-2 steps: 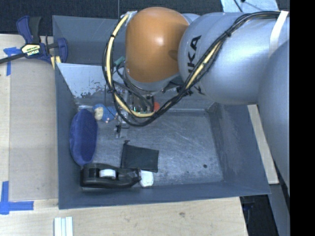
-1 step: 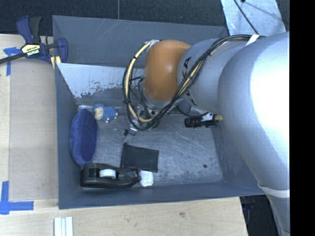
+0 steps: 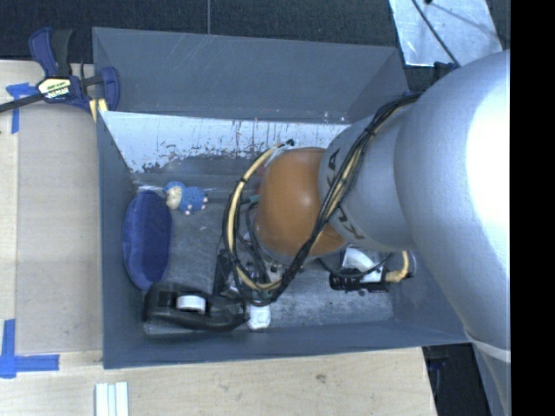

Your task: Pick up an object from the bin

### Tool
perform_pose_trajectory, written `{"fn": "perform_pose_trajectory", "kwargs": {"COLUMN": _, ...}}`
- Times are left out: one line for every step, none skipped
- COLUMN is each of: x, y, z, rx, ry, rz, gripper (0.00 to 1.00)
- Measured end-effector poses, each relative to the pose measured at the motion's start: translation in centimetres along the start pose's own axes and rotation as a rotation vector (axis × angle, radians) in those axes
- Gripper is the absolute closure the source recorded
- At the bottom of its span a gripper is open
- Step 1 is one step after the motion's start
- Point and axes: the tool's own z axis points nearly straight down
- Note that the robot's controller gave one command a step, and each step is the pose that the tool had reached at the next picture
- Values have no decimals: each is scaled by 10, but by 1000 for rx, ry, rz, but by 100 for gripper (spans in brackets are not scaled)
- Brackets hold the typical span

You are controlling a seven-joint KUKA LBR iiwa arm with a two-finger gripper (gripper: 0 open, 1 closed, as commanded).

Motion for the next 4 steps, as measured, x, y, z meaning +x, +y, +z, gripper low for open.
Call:
{"fn": "perform_pose_trajectory", "kwargs": {"x": 2, "y": -5, "z": 4, "rx": 15, "ry": 13, "rz": -2, "gripper": 100}}
{"fn": "perform_pose_trajectory", "kwargs": {"x": -42, "y": 1, "z": 8, "rx": 22, "ry": 24, "rz": 0, "gripper": 100}}
{"fn": "perform_pose_trajectory", "kwargs": {"x": -57, "y": -12, "z": 6, "rx": 9, "ry": 31, "rz": -875, "gripper": 100}}
{"fn": "perform_pose_trajectory", "kwargs": {"x": -91, "y": -20, "z": 8, "rx": 9, "ry": 31, "rz": -894, "gripper": 100}}
